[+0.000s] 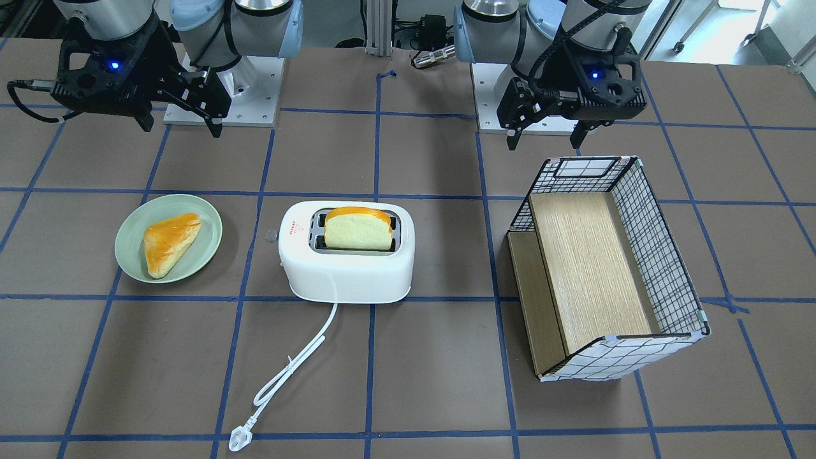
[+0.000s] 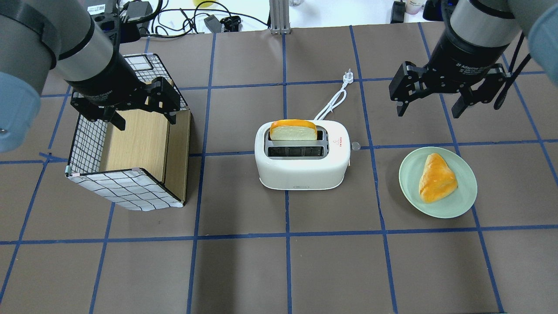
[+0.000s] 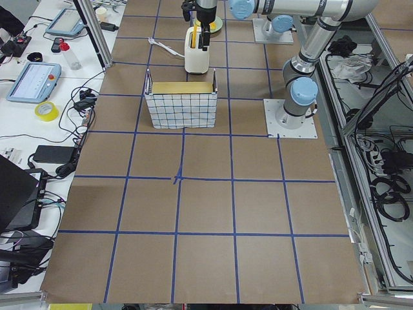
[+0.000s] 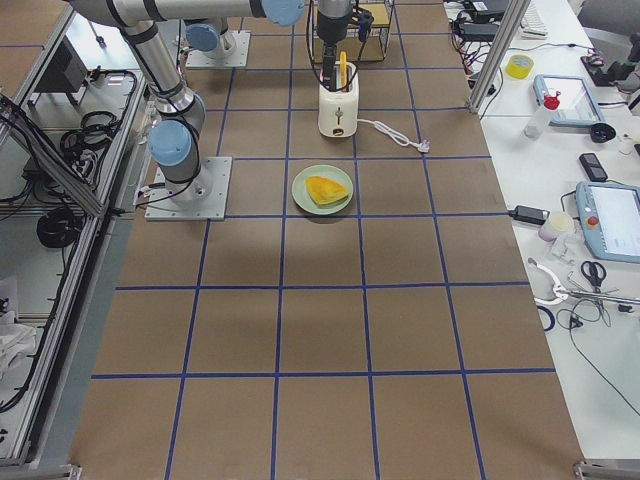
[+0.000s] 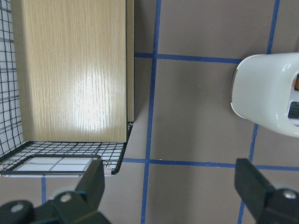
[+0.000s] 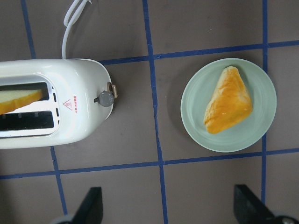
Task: Press toaster with right arm
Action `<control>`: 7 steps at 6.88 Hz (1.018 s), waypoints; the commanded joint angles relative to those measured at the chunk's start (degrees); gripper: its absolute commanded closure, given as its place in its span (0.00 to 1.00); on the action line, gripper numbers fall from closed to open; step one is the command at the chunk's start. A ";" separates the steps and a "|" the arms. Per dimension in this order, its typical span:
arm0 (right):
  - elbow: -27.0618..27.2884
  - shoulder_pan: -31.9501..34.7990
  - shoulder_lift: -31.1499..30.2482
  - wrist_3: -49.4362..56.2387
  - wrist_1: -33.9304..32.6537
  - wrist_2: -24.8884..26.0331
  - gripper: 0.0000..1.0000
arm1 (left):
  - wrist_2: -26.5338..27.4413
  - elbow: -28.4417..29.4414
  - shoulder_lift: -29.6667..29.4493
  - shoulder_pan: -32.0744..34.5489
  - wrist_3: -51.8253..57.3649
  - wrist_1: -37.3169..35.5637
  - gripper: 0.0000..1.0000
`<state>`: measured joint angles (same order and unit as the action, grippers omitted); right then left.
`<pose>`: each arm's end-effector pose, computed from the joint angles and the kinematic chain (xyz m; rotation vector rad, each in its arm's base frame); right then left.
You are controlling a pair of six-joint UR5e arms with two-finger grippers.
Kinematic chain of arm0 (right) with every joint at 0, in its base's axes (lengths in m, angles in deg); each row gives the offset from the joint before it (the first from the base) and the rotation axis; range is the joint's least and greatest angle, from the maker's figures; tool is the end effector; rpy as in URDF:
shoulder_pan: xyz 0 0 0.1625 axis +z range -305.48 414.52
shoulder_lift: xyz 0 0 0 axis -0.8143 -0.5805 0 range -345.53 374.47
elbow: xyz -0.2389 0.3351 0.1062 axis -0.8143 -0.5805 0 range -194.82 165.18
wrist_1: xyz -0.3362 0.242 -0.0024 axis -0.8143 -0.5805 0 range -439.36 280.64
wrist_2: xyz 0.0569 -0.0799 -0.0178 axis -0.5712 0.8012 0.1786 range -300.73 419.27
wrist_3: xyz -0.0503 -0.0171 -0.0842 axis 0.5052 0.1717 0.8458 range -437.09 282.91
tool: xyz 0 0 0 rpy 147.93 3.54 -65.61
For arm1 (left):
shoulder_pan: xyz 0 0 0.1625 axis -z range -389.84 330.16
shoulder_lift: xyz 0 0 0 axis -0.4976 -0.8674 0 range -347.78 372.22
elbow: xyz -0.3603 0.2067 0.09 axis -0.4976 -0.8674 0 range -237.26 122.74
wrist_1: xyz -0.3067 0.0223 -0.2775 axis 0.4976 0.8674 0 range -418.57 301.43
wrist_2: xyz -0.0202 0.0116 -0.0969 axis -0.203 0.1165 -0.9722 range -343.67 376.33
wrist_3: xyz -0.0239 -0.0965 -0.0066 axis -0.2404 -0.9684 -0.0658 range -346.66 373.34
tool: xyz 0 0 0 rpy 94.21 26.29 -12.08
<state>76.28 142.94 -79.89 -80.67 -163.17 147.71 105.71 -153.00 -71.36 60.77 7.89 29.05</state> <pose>0.1235 -0.4573 0.5041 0.1413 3.1110 0.0803 -0.1392 -0.4481 0.4954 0.1317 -3.1242 0.0824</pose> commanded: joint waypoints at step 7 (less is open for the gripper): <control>1.35 0.17 0.93 -0.29 -0.31 -1.52 1.00 | -0.08 0.03 0.00 0.00 0.00 0.00 0.00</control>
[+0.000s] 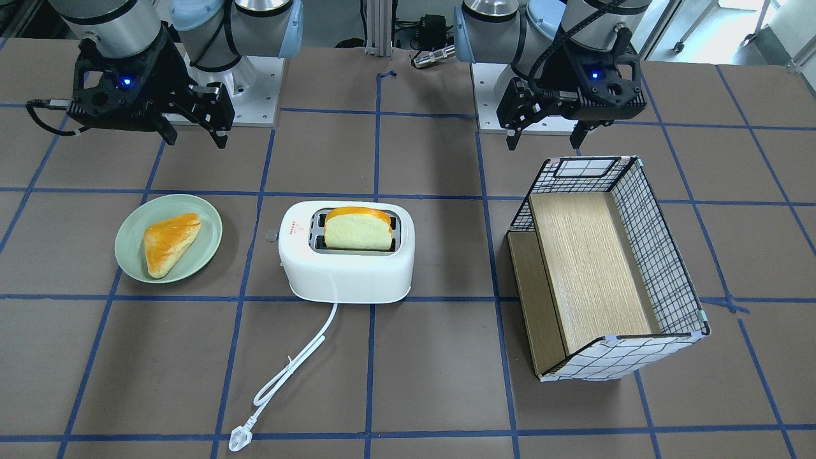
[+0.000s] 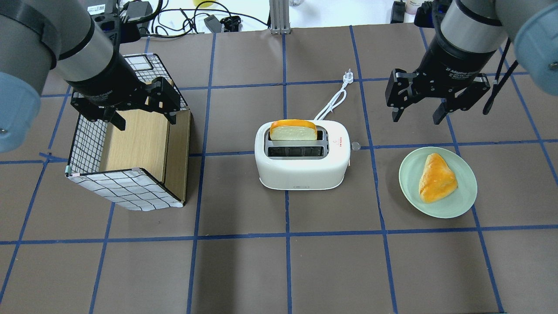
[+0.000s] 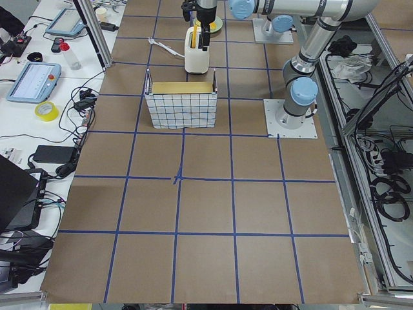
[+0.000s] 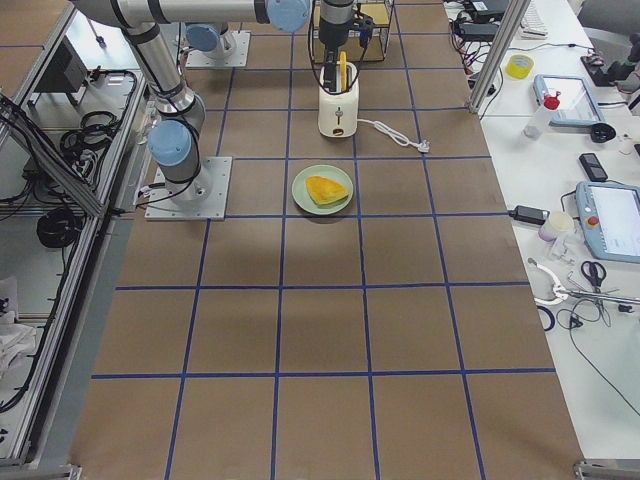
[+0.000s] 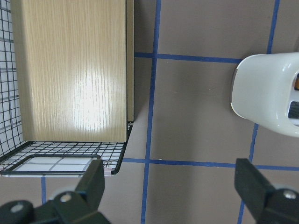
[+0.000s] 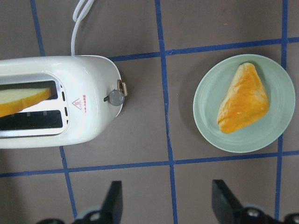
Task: Press toaster with right arm
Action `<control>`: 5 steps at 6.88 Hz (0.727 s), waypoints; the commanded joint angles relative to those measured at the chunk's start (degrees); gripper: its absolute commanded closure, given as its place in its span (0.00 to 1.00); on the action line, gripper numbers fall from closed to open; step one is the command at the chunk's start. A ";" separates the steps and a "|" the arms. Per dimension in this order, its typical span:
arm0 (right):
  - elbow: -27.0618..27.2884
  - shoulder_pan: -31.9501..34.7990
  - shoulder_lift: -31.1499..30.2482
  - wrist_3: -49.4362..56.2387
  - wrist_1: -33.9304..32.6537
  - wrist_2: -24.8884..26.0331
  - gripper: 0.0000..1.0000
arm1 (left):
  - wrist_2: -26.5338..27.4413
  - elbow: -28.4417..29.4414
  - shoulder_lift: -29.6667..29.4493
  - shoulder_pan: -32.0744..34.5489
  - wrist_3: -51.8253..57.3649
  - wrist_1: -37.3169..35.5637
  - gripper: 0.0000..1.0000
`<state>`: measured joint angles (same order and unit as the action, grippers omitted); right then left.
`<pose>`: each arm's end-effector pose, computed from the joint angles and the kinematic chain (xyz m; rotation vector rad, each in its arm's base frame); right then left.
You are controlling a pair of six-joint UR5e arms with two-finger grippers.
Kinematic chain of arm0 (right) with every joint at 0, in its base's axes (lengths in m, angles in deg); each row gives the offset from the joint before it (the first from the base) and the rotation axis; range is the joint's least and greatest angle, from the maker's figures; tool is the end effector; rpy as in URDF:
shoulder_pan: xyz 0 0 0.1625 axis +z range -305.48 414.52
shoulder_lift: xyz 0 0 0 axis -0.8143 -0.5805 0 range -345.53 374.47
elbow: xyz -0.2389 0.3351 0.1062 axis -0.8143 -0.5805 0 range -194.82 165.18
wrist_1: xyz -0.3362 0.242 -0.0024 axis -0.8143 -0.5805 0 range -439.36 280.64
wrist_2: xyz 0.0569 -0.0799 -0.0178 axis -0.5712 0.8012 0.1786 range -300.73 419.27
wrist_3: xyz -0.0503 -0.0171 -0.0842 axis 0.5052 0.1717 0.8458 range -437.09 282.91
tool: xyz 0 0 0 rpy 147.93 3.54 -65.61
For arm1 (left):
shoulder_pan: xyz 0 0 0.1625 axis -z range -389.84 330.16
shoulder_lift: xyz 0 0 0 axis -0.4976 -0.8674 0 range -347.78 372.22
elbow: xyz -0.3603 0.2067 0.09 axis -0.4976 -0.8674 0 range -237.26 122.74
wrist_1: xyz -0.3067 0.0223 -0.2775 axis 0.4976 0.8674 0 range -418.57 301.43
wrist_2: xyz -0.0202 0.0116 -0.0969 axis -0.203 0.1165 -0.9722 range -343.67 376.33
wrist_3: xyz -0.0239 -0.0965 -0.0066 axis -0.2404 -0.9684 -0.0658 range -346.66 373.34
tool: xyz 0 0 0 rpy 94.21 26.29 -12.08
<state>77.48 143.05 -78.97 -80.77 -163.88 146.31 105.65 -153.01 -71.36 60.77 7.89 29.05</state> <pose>0.1267 -0.4619 0.4879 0.1418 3.0859 0.1185 -0.1393 -0.4480 0.4953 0.1316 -3.1232 0.0820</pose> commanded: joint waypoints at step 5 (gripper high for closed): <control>8.48 -0.03 4.84 -0.64 -10.57 -7.94 1.00 | -0.02 -0.05 0.00 0.00 0.00 0.00 0.00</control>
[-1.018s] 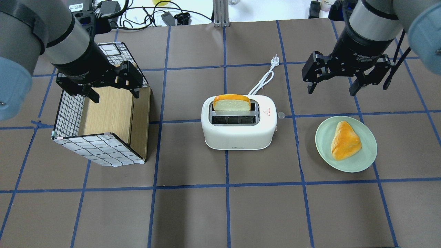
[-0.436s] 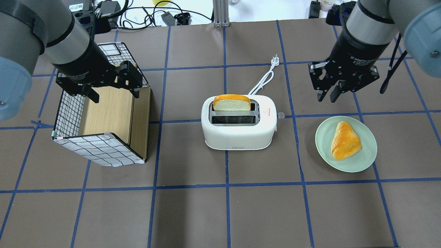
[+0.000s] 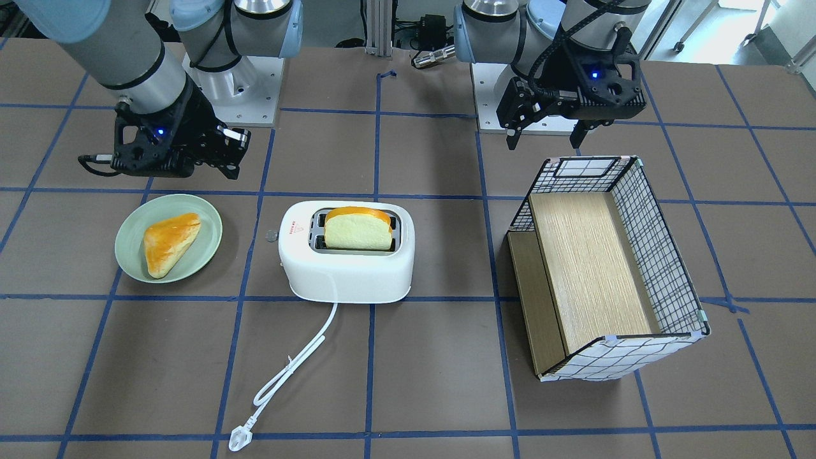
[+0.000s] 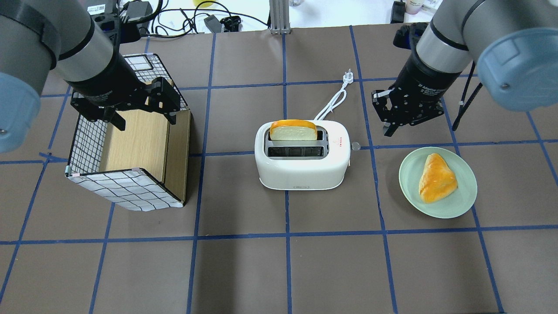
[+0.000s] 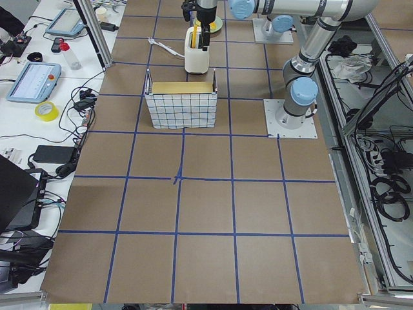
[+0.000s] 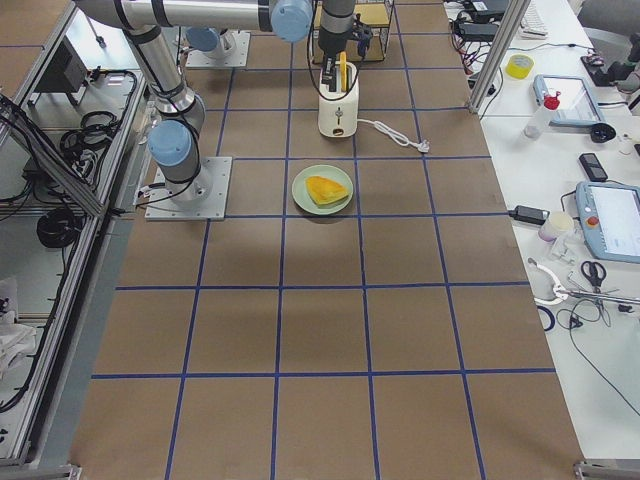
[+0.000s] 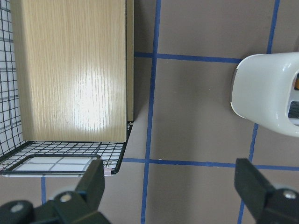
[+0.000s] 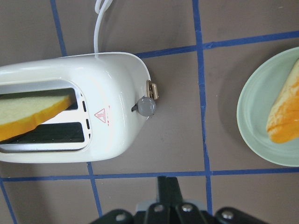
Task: Press toaster with right arm
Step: 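Move the right gripper down to the toaster's side lever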
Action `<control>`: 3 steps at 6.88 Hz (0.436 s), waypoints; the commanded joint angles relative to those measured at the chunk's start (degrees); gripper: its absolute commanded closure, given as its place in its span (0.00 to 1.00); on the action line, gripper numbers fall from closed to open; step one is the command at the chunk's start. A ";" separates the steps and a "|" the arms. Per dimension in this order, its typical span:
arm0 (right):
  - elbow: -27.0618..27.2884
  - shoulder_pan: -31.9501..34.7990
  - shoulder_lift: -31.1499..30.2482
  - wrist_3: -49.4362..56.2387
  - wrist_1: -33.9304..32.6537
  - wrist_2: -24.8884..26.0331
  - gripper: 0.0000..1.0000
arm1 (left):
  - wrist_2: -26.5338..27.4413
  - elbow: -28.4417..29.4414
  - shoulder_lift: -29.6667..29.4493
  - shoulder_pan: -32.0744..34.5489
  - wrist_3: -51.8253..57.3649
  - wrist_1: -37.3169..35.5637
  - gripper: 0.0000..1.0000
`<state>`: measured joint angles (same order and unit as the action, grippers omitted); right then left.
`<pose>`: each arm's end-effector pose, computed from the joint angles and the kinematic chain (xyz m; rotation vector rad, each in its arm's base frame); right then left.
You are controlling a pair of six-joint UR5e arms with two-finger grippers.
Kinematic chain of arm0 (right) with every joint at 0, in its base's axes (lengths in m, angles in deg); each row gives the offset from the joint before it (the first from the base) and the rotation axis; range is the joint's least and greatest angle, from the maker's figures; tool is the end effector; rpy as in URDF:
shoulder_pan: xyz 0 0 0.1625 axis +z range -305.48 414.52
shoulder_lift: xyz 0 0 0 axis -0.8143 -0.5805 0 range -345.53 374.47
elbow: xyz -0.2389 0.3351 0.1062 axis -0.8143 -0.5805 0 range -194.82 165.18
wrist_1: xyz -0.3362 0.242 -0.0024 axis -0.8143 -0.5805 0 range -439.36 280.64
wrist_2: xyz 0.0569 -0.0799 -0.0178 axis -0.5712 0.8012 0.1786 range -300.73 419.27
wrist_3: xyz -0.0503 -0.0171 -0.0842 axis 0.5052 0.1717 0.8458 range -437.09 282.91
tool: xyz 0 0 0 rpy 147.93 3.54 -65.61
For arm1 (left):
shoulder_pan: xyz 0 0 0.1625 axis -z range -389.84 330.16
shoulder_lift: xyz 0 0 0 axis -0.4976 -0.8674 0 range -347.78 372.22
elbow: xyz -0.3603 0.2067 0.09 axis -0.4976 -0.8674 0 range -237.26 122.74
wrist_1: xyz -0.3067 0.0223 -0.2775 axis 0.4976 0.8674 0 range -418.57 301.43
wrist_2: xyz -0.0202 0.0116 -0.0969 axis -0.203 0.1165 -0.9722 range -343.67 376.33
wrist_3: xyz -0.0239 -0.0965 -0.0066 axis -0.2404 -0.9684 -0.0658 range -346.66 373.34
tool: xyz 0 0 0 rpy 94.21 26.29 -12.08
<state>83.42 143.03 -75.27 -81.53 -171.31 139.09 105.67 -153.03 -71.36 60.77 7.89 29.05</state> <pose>0.1385 -0.4815 0.4208 0.1683 2.9572 0.1761 -0.1393 -0.4480 0.4951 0.1316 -3.1236 0.0815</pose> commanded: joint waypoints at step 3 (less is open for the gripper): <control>8.71 -0.01 2.29 0.04 -12.72 -0.81 1.00 | 0.04 -0.04 0.00 0.00 0.00 0.00 0.00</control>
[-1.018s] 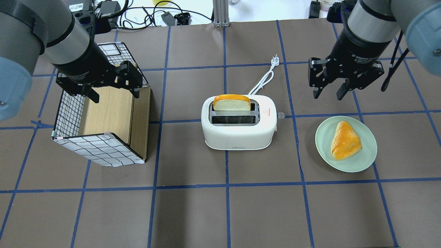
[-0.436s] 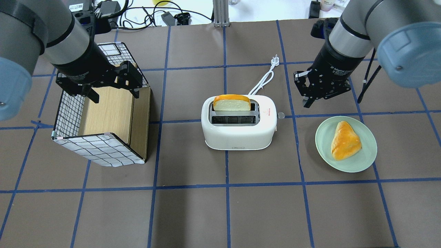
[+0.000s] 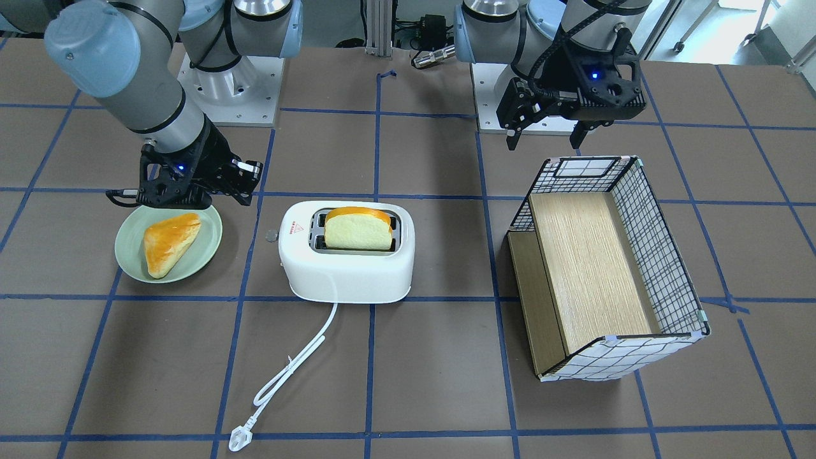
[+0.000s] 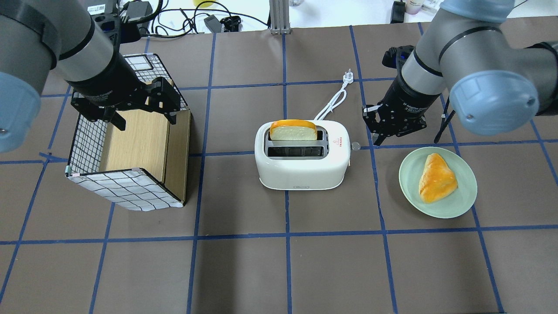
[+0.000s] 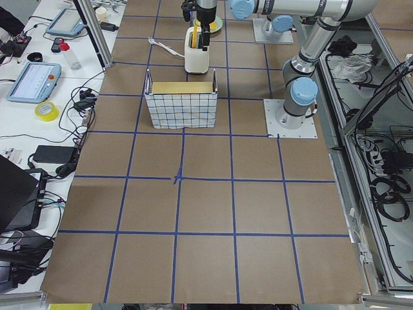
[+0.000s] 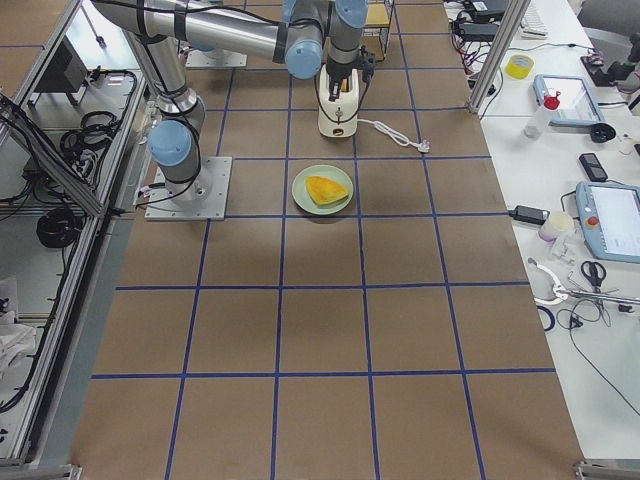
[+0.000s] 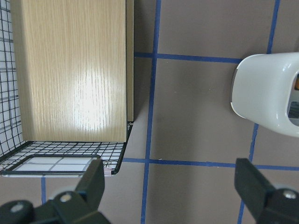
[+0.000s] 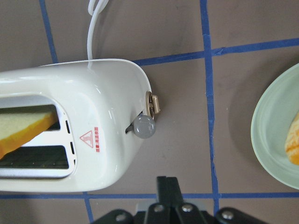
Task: Press toaster with right arm
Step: 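Move the right gripper down to the toaster's side lever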
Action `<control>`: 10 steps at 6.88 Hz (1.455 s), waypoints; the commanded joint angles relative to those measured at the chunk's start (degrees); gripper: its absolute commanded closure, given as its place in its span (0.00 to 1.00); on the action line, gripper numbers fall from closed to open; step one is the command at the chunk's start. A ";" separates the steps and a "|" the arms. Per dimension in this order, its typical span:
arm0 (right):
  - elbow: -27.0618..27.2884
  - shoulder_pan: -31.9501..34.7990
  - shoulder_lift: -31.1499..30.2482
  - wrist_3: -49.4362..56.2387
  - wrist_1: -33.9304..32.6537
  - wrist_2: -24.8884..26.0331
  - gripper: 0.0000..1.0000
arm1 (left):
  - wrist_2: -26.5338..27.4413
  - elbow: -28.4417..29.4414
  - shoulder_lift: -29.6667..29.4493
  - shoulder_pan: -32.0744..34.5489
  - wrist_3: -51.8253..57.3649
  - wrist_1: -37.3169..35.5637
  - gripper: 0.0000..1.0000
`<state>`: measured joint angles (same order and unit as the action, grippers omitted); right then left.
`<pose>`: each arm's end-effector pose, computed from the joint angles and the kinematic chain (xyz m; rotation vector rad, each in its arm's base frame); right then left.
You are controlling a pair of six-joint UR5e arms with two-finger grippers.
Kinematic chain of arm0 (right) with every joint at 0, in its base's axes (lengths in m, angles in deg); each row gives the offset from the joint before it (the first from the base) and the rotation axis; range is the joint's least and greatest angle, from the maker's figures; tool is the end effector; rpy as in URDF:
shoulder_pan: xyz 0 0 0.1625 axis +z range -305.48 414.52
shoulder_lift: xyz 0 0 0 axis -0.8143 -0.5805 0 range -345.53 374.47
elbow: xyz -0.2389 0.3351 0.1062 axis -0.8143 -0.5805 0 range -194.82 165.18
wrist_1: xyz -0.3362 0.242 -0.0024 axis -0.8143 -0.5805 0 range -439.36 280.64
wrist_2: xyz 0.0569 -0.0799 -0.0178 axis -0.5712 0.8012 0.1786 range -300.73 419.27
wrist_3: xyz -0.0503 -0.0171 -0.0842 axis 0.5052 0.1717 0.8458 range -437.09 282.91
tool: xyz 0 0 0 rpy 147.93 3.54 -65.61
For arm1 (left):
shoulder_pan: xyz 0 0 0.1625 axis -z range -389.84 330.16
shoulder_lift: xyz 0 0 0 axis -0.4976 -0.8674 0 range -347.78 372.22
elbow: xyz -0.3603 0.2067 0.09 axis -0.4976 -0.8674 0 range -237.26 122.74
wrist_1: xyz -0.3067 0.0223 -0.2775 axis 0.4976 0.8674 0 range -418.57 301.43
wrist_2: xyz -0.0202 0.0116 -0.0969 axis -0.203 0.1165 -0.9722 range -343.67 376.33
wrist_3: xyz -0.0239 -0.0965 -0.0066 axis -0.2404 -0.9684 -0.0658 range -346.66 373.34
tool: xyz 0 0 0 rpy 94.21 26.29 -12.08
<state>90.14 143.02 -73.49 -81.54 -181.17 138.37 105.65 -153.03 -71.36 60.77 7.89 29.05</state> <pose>0.1396 -0.4845 0.3662 0.1659 2.9459 0.1408 -0.1393 -0.4480 0.4951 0.1316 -3.1232 0.0814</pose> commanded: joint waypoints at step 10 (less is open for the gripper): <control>6.74 0.00 4.46 0.67 -11.83 -5.01 1.00 | 0.07 -0.03 0.00 0.00 0.00 0.00 0.00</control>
<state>96.29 143.02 -69.70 -80.88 -191.60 133.38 105.69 -153.05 -71.36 60.77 7.89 29.05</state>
